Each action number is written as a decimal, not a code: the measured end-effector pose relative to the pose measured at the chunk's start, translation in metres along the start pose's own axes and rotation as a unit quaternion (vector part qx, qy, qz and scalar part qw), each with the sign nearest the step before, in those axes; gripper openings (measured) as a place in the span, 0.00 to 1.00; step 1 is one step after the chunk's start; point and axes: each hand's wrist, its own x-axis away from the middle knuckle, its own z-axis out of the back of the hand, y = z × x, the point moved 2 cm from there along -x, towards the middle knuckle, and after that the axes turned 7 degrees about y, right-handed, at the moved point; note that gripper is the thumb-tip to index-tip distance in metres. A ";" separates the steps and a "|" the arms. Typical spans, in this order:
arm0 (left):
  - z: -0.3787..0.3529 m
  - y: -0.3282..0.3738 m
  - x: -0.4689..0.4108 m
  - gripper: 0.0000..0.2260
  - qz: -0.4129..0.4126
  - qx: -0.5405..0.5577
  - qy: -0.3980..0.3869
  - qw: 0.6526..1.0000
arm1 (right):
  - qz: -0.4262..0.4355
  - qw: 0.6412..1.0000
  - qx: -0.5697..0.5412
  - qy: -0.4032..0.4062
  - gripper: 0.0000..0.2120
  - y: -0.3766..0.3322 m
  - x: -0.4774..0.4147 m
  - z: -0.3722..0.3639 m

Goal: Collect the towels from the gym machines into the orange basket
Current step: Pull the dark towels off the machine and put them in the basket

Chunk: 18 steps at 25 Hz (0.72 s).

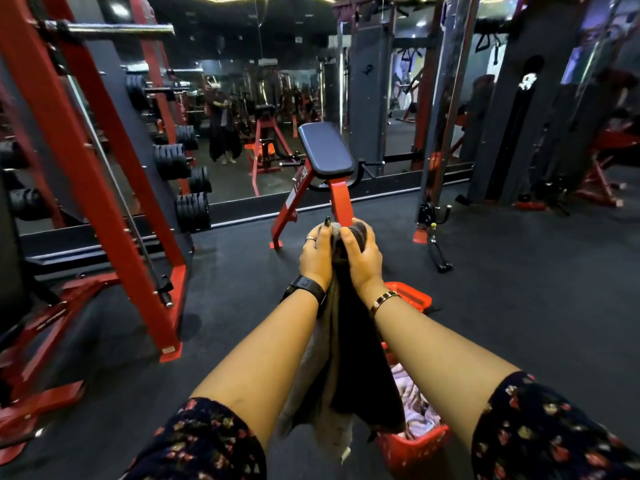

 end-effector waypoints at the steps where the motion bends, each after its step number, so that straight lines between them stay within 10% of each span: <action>1: -0.009 -0.007 -0.019 0.32 0.005 0.002 -0.010 1.000 | -0.002 1.000 0.000 0.011 0.38 0.005 -0.014 -0.002; 18: -0.181 -0.022 -0.201 0.23 0.011 -0.029 -0.329 0.944 | -0.028 0.944 0.086 0.317 0.26 0.070 -0.199 0.020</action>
